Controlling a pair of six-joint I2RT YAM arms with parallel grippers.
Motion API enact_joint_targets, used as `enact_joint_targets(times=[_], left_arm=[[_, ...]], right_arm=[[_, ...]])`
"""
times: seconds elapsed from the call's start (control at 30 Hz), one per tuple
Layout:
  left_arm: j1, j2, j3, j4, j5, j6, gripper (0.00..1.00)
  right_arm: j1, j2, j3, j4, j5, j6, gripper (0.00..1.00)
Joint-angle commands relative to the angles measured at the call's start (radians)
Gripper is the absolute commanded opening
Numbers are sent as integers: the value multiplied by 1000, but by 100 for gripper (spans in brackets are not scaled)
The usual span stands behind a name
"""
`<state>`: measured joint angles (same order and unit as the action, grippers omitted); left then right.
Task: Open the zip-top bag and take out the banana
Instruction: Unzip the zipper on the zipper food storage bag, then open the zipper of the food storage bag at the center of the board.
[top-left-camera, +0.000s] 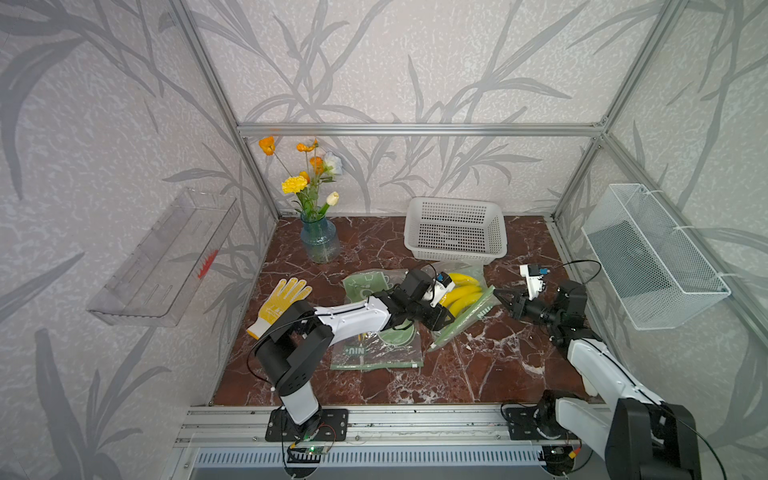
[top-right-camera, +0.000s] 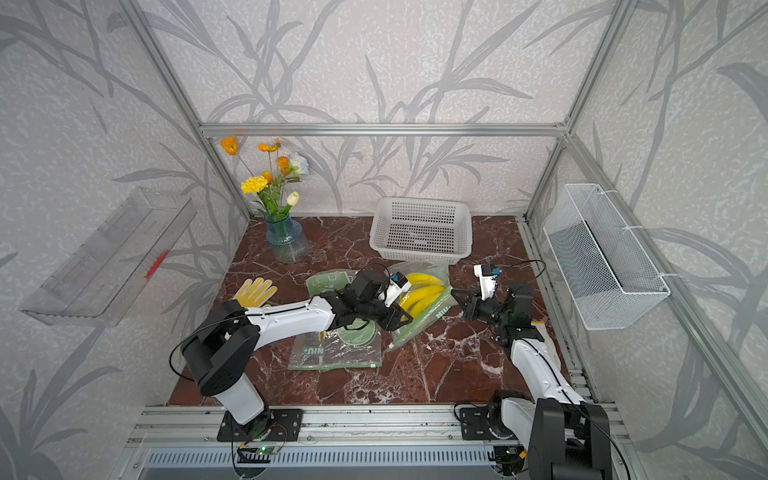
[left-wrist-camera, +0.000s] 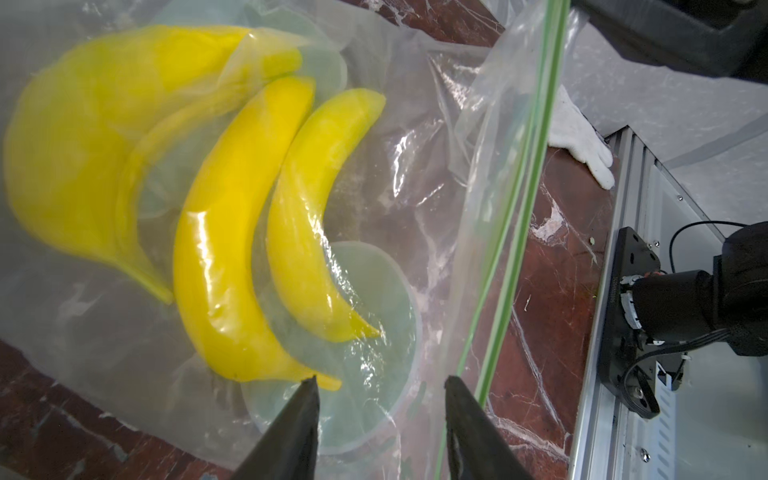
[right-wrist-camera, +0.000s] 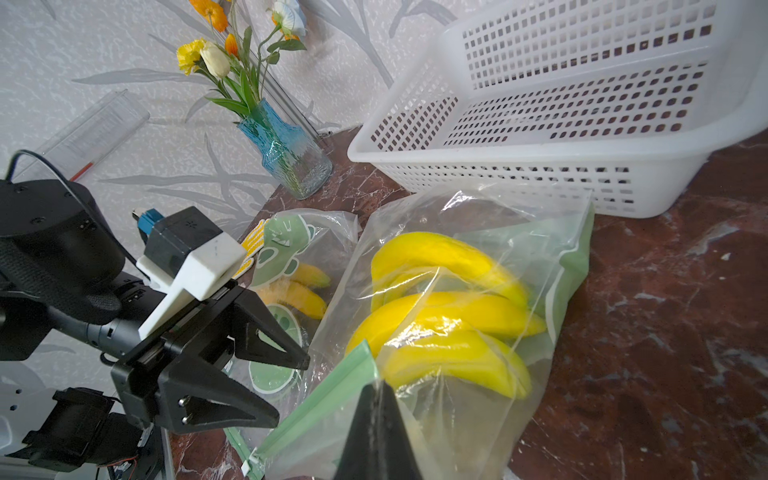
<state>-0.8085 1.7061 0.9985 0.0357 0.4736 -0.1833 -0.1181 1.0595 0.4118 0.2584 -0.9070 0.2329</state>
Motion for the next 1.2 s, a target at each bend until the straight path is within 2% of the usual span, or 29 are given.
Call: enact_joint_targets(times=[0.0,0.4,1.17], left_arm=[[1,-24,-22,26,38,5,47],[-2,-68,-72,75,41,-35,47],[-9,-5,-108,121,56,-68,44]], right_arm=[[-2,-15,-7,3,-3,-13,0],[-3,-11,-10,4,6,-10,0],[-3,-32,-10,9,5,4,0]])
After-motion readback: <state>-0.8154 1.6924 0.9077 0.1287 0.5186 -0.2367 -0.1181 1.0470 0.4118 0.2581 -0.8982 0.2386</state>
